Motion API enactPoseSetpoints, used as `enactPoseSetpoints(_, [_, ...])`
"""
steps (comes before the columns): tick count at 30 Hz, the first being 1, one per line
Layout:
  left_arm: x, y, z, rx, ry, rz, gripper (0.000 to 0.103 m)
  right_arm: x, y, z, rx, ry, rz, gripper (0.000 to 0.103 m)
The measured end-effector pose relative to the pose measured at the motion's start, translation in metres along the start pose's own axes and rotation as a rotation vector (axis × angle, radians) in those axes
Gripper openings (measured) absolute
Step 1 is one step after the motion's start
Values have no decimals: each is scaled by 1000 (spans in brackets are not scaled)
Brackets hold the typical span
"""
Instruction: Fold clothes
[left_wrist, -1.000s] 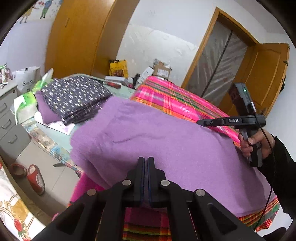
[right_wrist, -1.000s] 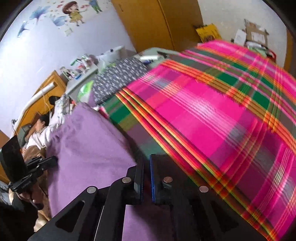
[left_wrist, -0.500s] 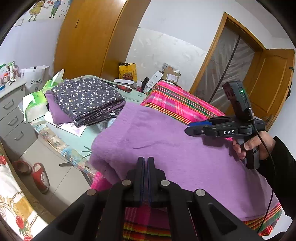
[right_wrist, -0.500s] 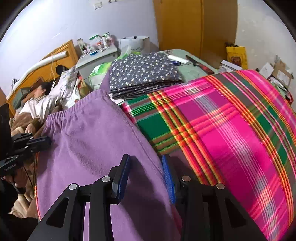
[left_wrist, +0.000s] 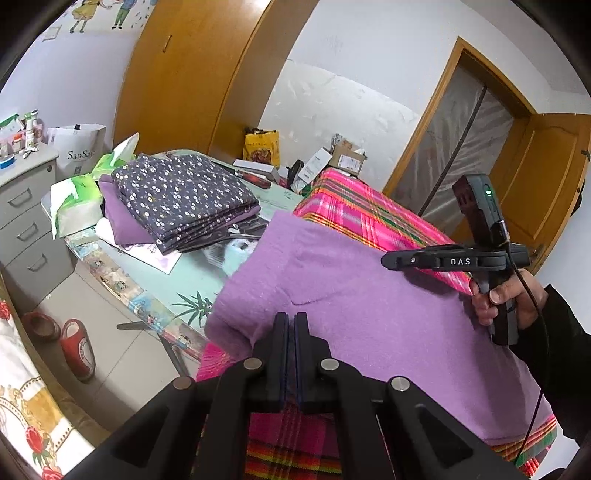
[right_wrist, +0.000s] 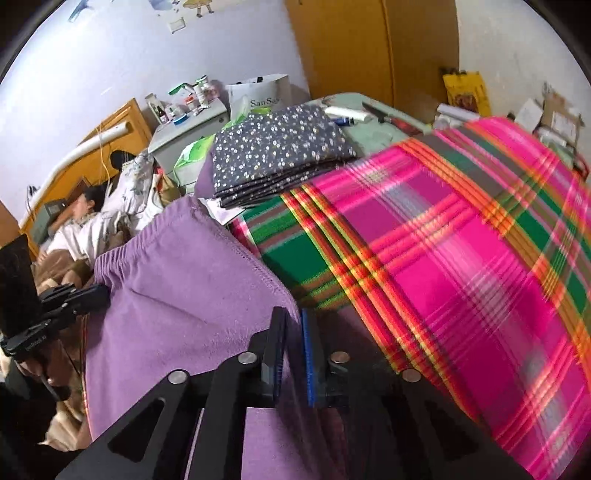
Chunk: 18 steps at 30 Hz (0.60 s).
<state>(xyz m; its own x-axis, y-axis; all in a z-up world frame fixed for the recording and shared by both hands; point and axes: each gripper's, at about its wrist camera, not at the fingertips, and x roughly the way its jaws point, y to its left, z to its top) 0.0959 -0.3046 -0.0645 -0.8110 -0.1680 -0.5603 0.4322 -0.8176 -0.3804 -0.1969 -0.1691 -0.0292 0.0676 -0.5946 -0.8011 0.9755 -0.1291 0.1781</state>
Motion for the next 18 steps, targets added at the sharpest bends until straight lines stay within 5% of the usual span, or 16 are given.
enactPoseSetpoints(3, [1,2,0,-3,0,1,2,-3,22,8,-78,-41,-8,31])
enactPoseSetpoints(10, [4,3,-1,2,7,5,2,31,55,27,-216,-1,-33,31])
enactPoseSetpoints(13, [6,4,-1,5,10,3,2,46,52,35,-184,40,-22,6])
enactPoseSetpoints(18, [10,7,0,3,15,-8,2,55,39,45,-92,36,-70,4])
